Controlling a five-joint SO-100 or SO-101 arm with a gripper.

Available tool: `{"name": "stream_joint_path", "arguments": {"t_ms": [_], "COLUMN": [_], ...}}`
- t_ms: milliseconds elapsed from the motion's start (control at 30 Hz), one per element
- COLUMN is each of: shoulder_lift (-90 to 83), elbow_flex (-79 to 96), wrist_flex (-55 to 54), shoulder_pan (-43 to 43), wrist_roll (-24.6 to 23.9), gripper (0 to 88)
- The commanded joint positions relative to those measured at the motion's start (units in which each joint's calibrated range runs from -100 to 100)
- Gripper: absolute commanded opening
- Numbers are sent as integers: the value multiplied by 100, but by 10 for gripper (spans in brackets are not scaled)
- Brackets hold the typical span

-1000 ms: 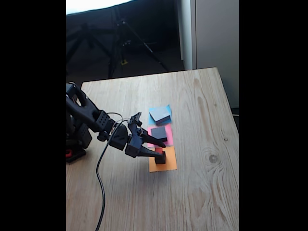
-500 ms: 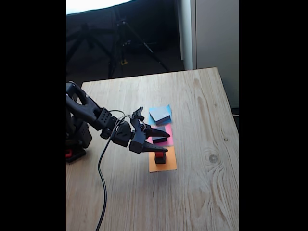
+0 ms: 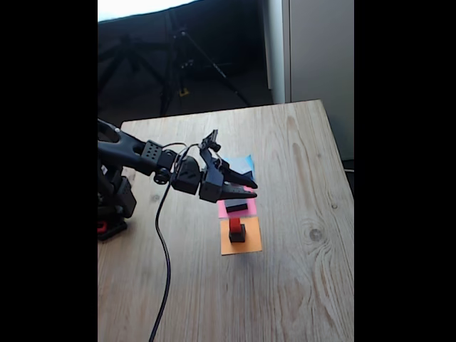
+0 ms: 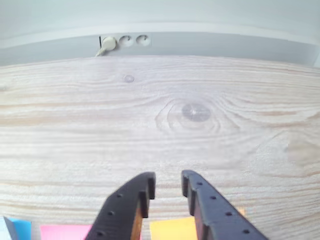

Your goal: Tower of hanoi

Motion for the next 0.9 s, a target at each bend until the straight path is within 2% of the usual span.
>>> {"name": "stream_joint_path", "arguments": {"t_ms": [0,233,467,667,867], "shoulder_lift": [-843,-1350,-1486,-1365,-1365], "elbow_flex": [-697,-2088,-3670,-5134,-5752], "wrist_flex": [2004,5120,7378,8835,9361], "shoulder_pan": [-186,-487,-780,-939,-972], "wrist_roll": [87,87,87,87,87], "gripper": [4,4,4,4,4]}}
